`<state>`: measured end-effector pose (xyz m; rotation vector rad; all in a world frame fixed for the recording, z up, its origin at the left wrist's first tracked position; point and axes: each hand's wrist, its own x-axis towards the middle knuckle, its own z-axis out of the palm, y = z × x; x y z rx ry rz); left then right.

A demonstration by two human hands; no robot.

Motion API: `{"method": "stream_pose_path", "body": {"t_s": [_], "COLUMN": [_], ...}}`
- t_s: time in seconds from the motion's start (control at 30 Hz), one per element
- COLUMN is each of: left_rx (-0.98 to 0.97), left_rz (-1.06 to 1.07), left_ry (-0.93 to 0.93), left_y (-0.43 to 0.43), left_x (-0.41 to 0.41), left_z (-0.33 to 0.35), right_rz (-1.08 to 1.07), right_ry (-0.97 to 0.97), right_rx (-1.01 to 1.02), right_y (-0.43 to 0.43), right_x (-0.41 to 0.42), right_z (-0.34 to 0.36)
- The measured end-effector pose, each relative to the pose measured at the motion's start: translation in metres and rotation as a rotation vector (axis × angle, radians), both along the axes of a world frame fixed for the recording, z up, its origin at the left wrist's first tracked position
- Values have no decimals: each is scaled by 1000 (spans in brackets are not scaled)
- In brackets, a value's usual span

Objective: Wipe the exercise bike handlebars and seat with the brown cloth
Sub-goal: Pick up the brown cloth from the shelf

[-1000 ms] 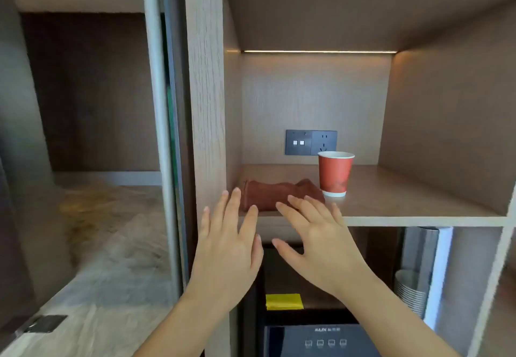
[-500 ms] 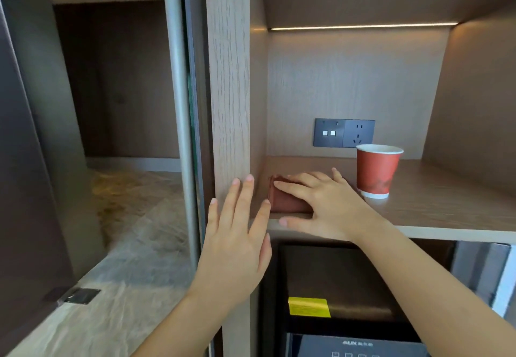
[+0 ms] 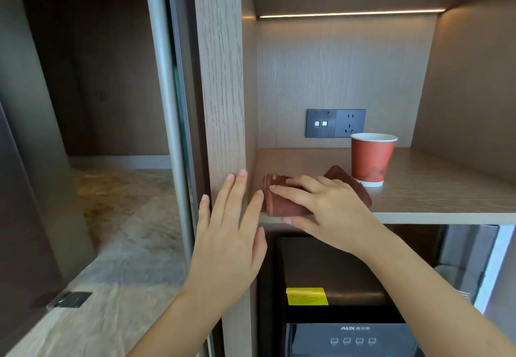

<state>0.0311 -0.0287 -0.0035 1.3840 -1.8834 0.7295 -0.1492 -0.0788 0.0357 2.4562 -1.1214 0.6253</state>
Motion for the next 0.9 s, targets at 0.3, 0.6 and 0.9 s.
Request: {"method": "stream_pose_path", "body": {"t_s": [0.3,0.6,0.9], "left_rx": [16,12,11], "left_rz": [-33,14,211], "left_ry": [85,154,202], "left_y": [17,45,108], "left_x": [4,13,44], "left_z": [7,10,-2], "right_rz": [83,297,473], "right_ry": [-155,-489,-552], "right_rx": [-185,-331,-202], "right_y": [24,38,68], "right_x": [1,24,64], "right_z": [-8,-13,-26]}}
